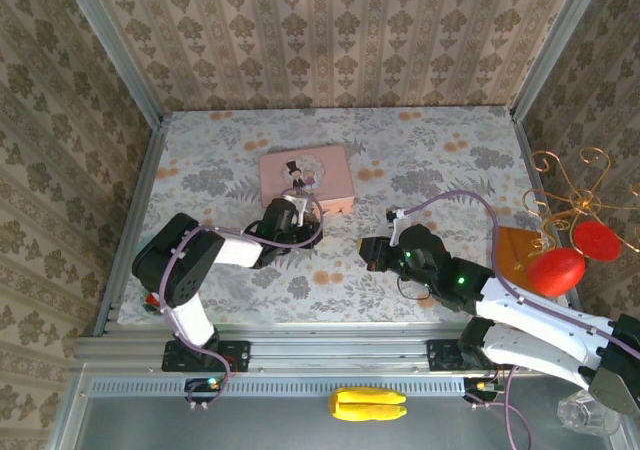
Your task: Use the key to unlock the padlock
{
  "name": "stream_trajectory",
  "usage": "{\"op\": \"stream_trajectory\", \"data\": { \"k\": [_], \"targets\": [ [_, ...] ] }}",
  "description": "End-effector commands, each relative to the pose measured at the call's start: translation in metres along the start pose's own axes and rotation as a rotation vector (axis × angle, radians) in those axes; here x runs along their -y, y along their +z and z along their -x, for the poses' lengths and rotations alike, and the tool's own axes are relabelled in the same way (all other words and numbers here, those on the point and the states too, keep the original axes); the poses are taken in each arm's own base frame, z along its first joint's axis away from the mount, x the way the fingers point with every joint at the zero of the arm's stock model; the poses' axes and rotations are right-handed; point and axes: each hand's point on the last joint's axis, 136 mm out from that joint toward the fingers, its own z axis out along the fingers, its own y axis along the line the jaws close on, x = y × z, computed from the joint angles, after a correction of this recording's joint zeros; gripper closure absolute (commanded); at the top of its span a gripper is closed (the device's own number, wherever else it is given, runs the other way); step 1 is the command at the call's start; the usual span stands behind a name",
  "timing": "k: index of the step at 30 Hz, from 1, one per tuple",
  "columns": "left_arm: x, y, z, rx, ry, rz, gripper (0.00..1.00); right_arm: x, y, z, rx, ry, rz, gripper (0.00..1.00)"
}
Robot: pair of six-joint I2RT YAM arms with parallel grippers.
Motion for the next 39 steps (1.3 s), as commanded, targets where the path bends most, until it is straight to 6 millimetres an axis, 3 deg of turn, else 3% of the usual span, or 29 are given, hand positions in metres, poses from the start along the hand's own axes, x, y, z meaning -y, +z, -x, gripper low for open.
{"op": "stream_trajectory", "data": {
  "k": [1,10,22,31,39],
  "targets": [
    [-0.002,0.001,0.001,-0.016,-0.029,0.004,0.83,-0.002,0.002,0.000,0.001,0.006,0.006,1.00],
    [0.001,-0.013,0.004,0.004,-0.071,0.004,0.90,0.003,0.006,-0.002,-0.001,0.029,-0.009,1.00],
    [0.020,-0.028,0.012,0.049,-0.205,-0.093,1.00,0.007,0.033,-0.023,-0.082,0.130,-0.014,1.00],
    [0.029,-0.044,0.015,0.075,-0.259,-0.131,1.00,0.026,0.053,-0.043,-0.094,0.268,-0.062,1.00],
    [0.034,-0.054,0.017,0.103,-0.417,-0.192,1.00,0.031,0.069,-0.057,-0.083,0.414,-0.035,1.00]
  ]
}}
